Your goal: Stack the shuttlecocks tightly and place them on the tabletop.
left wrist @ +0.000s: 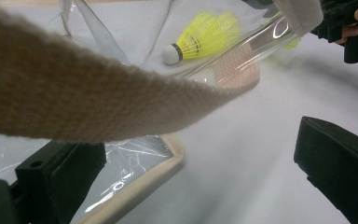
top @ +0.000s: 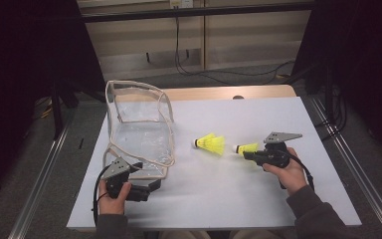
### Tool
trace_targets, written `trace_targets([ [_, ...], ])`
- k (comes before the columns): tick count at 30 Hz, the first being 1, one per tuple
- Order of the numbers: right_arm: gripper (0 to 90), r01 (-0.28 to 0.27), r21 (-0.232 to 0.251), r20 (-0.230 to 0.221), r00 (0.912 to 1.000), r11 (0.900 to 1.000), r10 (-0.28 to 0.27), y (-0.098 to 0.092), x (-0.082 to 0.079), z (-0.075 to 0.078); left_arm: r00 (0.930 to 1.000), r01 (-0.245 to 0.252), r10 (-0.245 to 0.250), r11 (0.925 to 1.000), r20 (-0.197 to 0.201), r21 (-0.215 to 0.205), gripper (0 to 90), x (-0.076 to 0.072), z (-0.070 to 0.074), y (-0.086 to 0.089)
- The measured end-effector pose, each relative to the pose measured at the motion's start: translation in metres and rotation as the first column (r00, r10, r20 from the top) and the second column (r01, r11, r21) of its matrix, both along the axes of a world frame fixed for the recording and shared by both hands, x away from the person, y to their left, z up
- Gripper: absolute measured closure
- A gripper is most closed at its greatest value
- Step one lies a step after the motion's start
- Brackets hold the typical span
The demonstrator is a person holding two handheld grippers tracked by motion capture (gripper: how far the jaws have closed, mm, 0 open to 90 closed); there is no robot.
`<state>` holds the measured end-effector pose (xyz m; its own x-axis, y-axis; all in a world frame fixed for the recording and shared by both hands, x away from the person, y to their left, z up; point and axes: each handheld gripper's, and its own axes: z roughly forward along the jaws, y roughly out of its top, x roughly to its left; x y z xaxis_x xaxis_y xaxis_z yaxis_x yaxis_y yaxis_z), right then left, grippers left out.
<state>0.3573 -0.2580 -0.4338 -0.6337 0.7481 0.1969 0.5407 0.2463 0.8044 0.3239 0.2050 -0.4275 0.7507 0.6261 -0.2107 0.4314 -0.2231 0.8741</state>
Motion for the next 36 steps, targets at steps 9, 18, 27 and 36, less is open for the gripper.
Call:
trace_targets([
  [9, 88.6, 0.006, -0.01, 0.006, 1.0, 1.0, -0.006, 0.005, 0.005, 0.0, 1.0, 0.0, 0.0, 1.0, 0.0, -0.001, 2.0, 0.0, 0.0, 0.0],
  [18, 88.6, 0.007, -0.021, 0.014, 0.9999, 1.0, -0.006, 0.011, 0.01, -0.001, 1.0, 0.001, -0.001, 1.0, 0.001, 0.001, 2.0, 0.0, 0.0, 0.0],
  [27, 88.5, 0.01, -0.018, 0.01, 0.9999, 1.0, -0.01, 0.015, 0.014, -0.004, 1.0, -0.001, 0.001, 1.0, 0.0, 0.002, 2.0, 0.0, 0.0, 0.0],
  [36, 88.5, 0.0, -0.021, 0.01, 1.0, 1.0, 0.0, 0.021, 0.015, -0.003, 1.0, 0.0, 0.0, 1.0, 0.001, 0.0, 2.0, 0.0, 0.0, 0.0],
])
